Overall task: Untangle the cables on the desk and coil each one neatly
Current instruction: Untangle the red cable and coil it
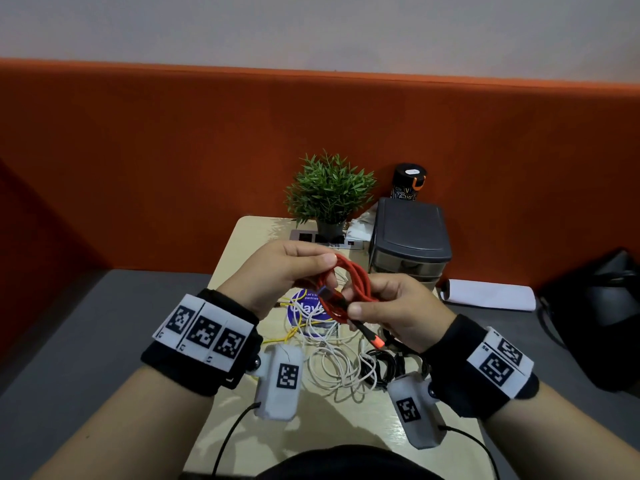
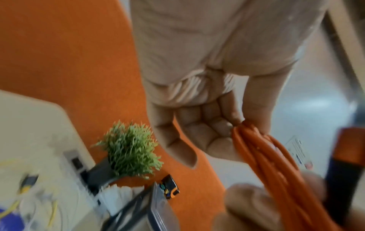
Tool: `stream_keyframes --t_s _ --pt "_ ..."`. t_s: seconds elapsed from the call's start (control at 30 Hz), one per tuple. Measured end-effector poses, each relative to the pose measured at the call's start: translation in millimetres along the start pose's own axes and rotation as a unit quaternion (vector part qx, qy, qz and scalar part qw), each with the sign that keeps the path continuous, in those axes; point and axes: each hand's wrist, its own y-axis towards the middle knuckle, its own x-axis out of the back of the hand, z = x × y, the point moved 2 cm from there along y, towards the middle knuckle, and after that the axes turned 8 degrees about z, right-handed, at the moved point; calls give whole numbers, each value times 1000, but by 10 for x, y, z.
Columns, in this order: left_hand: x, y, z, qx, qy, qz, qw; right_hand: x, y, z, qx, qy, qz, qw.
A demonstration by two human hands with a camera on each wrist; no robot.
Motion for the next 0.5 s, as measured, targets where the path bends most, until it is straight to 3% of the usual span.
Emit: stream_keyframes --t_s 0.17,0.33,0.5 --pt "2 55 44 5 58 -18 998 33 23 20 -3 -22 -83 996" --pt "-99 81 152 23 52 -24 998 82 25 38 -17 -78 -160 984" --pt "-105 105 288 47 53 -12 997 111 -11 -18 -21 -36 -204 978"
